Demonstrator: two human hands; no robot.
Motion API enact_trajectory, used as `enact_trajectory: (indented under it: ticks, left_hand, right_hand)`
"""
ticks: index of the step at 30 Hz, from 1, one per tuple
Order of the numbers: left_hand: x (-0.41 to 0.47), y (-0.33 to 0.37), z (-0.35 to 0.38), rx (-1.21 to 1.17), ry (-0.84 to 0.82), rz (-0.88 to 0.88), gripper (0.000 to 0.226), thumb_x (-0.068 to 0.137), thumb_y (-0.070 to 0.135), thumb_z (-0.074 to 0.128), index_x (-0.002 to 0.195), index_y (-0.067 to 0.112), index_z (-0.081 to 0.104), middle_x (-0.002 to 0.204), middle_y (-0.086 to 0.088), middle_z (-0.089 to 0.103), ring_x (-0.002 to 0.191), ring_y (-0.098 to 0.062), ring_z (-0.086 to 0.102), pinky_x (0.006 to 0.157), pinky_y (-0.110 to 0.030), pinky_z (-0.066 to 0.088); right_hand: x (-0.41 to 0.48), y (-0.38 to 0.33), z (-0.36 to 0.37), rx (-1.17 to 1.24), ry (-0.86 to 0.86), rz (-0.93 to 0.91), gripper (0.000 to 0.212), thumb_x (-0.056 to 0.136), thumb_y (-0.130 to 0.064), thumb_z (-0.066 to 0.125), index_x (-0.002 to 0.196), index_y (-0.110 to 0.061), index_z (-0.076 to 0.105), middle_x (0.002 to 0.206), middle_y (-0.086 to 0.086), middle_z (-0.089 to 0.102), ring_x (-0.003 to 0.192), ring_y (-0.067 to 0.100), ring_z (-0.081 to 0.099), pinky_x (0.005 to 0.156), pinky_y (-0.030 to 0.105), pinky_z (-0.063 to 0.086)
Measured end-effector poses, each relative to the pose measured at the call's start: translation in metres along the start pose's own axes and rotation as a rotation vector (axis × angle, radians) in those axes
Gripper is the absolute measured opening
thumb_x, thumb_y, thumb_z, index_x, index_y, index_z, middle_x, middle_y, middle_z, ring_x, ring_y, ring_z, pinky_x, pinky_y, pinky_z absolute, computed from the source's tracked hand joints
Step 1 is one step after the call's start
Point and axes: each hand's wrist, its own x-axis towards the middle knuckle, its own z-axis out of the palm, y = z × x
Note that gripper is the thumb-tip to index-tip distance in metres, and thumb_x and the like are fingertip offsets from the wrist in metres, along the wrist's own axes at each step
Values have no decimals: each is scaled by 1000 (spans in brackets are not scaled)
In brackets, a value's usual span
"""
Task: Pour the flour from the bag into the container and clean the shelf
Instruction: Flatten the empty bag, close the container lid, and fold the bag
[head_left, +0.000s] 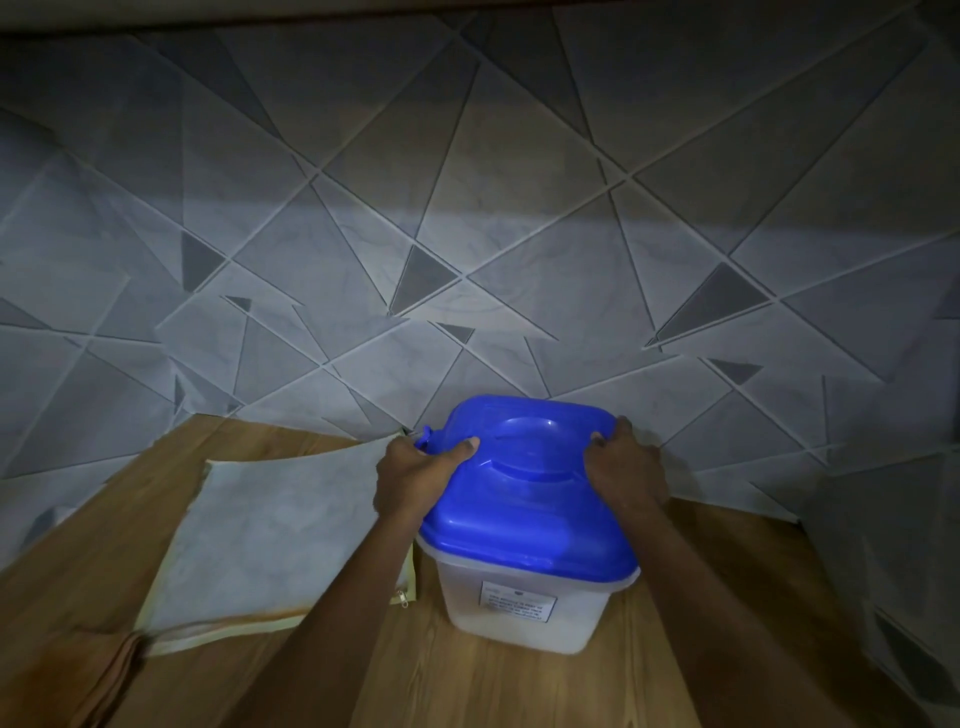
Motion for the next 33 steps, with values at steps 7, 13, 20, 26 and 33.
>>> enact_trajectory:
  ticks: [7, 13, 20, 26, 33]
  left_hand:
    - [-2, 3, 1, 124, 13, 96, 82, 67, 69, 75, 124, 14, 59, 126, -9, 64, 114, -34, 62, 95, -46, 53]
    - [1, 4, 4, 190, 22, 155, 75, 77, 63, 72, 126, 7, 58, 126, -14, 63, 116, -36, 60, 94, -42, 51]
    - [4, 5, 5, 272, 22, 214, 70, 82, 60, 68, 122, 3, 58, 118, -14, 65, 112, -35, 61, 91, -43, 53]
    - [0, 7, 5, 355, 35, 302, 52, 91, 53, 62, 106, 3, 62, 95, -8, 59, 102, -31, 62, 80, -37, 48]
    - [-2, 15, 3, 499, 35, 397, 47, 98, 46, 53, 111, 1, 62, 110, -17, 67, 109, -36, 61, 87, -37, 46]
  right_hand:
    - [1, 9, -8, 142, 11, 35, 73, 95, -58, 54, 138, 1, 47, 132, 24, 59, 119, 40, 59, 98, 46, 50]
    - [-5, 16, -12, 200, -2, 60, 76, 90, -65, 59, 129, 0, 54, 129, 23, 61, 116, 39, 61, 94, 43, 50]
    - [-9, 9, -7, 130, 54, -1, 68, 96, -58, 53, 128, 2, 55, 127, 24, 62, 115, 40, 61, 93, 43, 50]
    - [-4, 10, -3, 125, 51, 29, 72, 95, -62, 52, 129, 0, 54, 127, 23, 62, 114, 40, 61, 93, 44, 50]
    - [-5, 7, -4, 129, 64, 38, 70, 95, -61, 53, 128, 2, 56, 125, 23, 64, 113, 41, 62, 94, 44, 51]
